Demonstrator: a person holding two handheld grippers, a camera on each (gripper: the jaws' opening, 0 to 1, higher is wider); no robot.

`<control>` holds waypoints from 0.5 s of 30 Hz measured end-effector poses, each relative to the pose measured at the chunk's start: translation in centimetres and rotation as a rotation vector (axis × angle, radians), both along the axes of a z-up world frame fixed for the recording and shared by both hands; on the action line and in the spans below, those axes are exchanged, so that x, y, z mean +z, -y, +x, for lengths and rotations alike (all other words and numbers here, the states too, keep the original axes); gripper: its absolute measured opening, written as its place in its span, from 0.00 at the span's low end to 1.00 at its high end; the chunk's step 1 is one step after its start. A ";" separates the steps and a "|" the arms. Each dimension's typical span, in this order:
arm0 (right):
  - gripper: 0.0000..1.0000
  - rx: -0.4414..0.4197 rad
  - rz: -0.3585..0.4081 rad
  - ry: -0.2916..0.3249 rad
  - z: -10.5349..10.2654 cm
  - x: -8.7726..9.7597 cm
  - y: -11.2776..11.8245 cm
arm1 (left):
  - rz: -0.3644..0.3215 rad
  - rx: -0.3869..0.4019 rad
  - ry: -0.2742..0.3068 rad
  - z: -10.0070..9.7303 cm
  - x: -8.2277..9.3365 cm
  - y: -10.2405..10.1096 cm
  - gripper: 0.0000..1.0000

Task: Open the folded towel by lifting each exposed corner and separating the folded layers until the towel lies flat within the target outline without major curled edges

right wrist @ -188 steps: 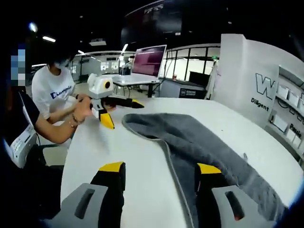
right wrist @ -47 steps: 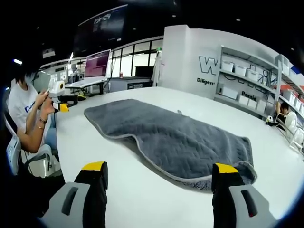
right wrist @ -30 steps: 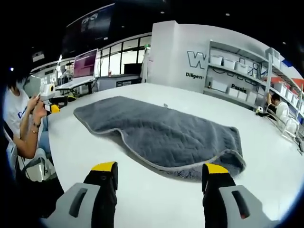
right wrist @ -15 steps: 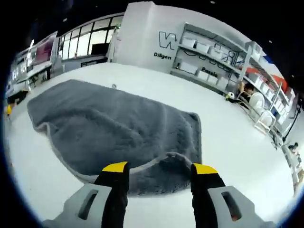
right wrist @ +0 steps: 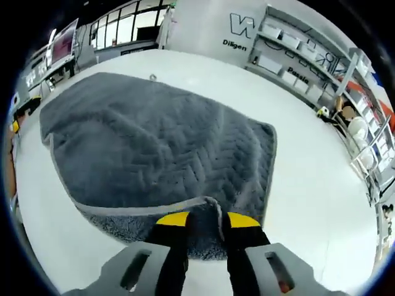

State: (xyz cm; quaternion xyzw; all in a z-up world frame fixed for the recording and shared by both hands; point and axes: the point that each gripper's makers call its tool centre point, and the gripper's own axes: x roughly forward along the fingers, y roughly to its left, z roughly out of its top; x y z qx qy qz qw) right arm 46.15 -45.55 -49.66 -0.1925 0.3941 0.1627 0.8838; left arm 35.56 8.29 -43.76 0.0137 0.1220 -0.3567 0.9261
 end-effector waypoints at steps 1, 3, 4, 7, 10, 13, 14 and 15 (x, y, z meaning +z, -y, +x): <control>0.05 0.013 -0.005 0.018 -0.2 0.0 -0.3 | -0.003 0.002 -0.001 0.0 0.0 -0.1 0.99; 0.02 0.022 -0.011 0.040 -0.6 0.2 -0.6 | -0.010 0.009 -0.005 0.1 0.0 -0.3 0.99; 0.01 0.025 -0.010 0.064 -0.7 0.5 -0.6 | -0.011 0.011 -0.005 0.2 0.0 -0.4 0.99; 0.01 0.040 -0.004 0.120 -1.4 1.2 -0.9 | -0.012 0.016 -0.004 0.1 0.0 -0.7 0.99; 0.01 0.039 0.004 0.164 -2.1 1.7 -0.4 | -0.019 0.022 -0.003 0.0 0.0 -1.1 0.99; 0.01 0.065 0.057 0.227 -3.0 2.2 -0.1 | -0.020 0.030 -0.001 -0.1 0.1 -1.4 0.99; 0.01 0.077 0.083 0.242 -3.4 2.3 0.0 | -0.020 0.030 0.000 -0.1 0.2 -1.5 0.99; 0.02 0.057 0.117 0.241 -4.0 2.1 0.5 | -0.020 0.032 -0.001 -0.1 0.2 -1.6 0.99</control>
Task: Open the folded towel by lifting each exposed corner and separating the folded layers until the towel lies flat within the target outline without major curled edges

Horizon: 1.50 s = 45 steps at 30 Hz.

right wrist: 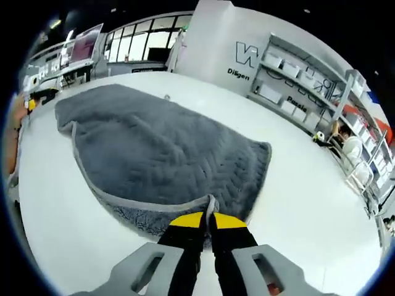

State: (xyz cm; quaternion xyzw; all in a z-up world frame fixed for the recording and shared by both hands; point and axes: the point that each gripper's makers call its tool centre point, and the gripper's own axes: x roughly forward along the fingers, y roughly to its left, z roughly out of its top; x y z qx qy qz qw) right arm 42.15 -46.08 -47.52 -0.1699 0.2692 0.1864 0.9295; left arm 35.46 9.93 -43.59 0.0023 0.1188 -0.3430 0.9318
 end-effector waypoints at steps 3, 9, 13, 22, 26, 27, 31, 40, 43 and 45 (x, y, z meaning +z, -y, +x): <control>0.02 0.021 0.023 0.004 -1.2 -0.4 0.3 | 0.004 0.008 -0.002 0.0 0.0 -0.3 0.99; 0.03 0.063 0.037 0.022 -2.7 -0.5 0.7 | 0.005 0.014 -0.008 -0.2 -0.3 -0.5 0.99; 0.03 0.101 0.015 0.022 -3.2 -0.9 1.1 | 0.012 0.011 -0.021 -0.2 -0.7 -0.6 0.99; 0.03 0.099 -0.045 -0.014 -4.4 -2.8 3.3 | -0.001 0.028 -0.020 -0.2 -0.7 -1.1 0.99; 0.03 0.096 -0.022 0.009 -4.4 -2.6 3.0 | 0.013 0.025 -0.027 -0.4 -1.0 -1.1 0.99; 0.04 0.095 -0.019 0.016 -4.3 -2.5 2.9 | 0.012 0.026 -0.027 -0.3 -1.0 -1.1 0.99; 0.05 0.094 0.006 0.045 -4.6 -1.3 2.6 | 0.006 0.037 -0.025 -0.2 -0.6 -1.4 0.99; 0.29 0.093 -0.031 0.015 -7.0 0.2 2.6 | 0.024 0.050 -0.019 -0.4 0.2 -1.9 0.99; 0.33 0.108 -0.020 0.011 -7.7 0.9 1.7 | 0.031 0.059 -0.025 -0.4 0.0 -2.3 0.97; 0.38 0.126 -0.005 0.018 -7.9 1.5 0.5 | 0.034 0.065 -0.035 -0.3 -0.3 -2.5 0.97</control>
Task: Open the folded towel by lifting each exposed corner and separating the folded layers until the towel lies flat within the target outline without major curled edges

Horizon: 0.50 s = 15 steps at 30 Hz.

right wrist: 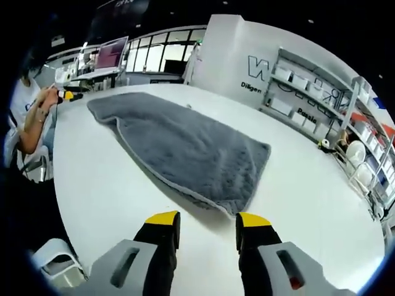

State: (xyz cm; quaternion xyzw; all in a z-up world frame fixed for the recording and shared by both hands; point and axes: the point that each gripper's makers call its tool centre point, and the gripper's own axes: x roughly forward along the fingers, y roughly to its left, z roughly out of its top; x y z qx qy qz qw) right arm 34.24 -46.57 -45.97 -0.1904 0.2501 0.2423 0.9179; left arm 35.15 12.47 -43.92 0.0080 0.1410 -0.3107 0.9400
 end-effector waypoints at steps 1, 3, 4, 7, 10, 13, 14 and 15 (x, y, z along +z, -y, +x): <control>0.40 0.006 0.003 0.000 -0.1 0.2 -0.3 | 0.001 0.002 -0.006 0.0 -0.2 -0.1 0.97; 0.48 0.011 0.023 -0.003 -0.2 0.7 -1.3 | 0.002 0.005 -0.012 0.1 -0.6 -0.3 0.96; 0.52 0.008 0.033 -0.005 -0.2 0.8 -1.6 | 0.002 0.004 -0.014 0.1 -0.8 -0.4 0.95; 0.61 -0.016 0.087 -0.014 -0.4 1.3 -3.1 | -0.003 0.006 -0.017 0.2 -1.1 -0.5 0.93; 0.87 -0.011 0.121 -0.024 -0.8 1.8 -4.5 | 0.008 0.007 -0.044 0.3 -1.8 -0.4 0.96; 0.99 -0.010 0.149 -0.013 -1.1 2.4 -5.8 | 0.016 0.009 -0.049 0.3 -2.0 -0.4 0.97; 0.99 -0.008 0.156 -0.012 -1.1 2.5 -6.0 | 0.015 0.010 -0.048 0.4 -1.9 -0.4 0.97; 0.99 0.000 0.183 -0.016 -1.3 2.7 -6.6 | 0.013 0.011 -0.046 0.4 -1.9 -0.4 0.98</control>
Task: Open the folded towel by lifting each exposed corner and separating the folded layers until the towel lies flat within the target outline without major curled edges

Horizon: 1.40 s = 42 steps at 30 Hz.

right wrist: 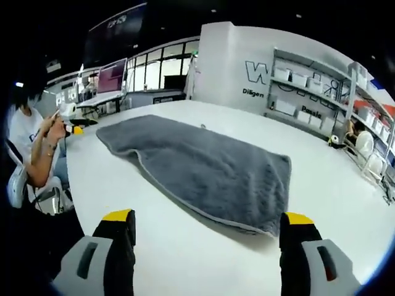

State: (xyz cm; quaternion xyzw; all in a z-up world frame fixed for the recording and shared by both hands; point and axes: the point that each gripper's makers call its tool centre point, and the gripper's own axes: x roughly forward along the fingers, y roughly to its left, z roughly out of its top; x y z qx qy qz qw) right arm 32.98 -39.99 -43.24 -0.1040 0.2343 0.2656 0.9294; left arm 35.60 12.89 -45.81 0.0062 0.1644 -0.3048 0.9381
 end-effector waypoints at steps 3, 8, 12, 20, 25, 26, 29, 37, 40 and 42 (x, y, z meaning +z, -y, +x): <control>0.99 0.009 0.019 -0.003 -0.1 0.2 -0.8 | 0.000 -0.004 0.008 0.2 0.2 0.2 0.98; 0.99 0.009 -0.012 0.003 0.6 0.2 -1.0 | 0.007 -0.015 0.003 0.6 -0.1 0.7 0.96; 0.99 -0.004 -0.020 0.018 1.4 0.5 -1.1 | 0.011 -0.014 -0.005 1.1 -0.4 0.8 0.89; 0.79 -0.096 -0.063 0.020 3.7 0.0 1.1 | 0.024 -0.034 -0.034 2.1 -1.4 1.4 0.67; 0.47 -0.180 -0.043 0.008 5.1 -0.6 3.0 | 0.065 -0.024 -0.042 2.7 -2.1 1.3 0.53; 0.45 -0.192 -0.044 -0.002 5.4 -1.0 3.3 | 0.064 -0.025 -0.047 2.8 -2.2 1.2 0.51; 0.39 -0.249 -0.084 -0.077 6.2 -3.0 5.0 | 0.064 -0.022 -0.064 3.2 -2.6 1.0 0.45; 0.29 -0.276 -0.083 -0.191 6.5 -6.2 7.0 | 0.109 -0.023 -0.084 3.5 -3.7 0.7 0.32; 0.28 -0.276 -0.078 -0.204 6.0 -6.8 7.0 | 0.132 -0.025 -0.084 3.5 -3.8 0.6 0.29; 0.25 -0.277 -0.038 -0.204 5.5 -7.2 6.4 | 0.155 -0.025 -0.080 3.5 -3.8 0.5 0.26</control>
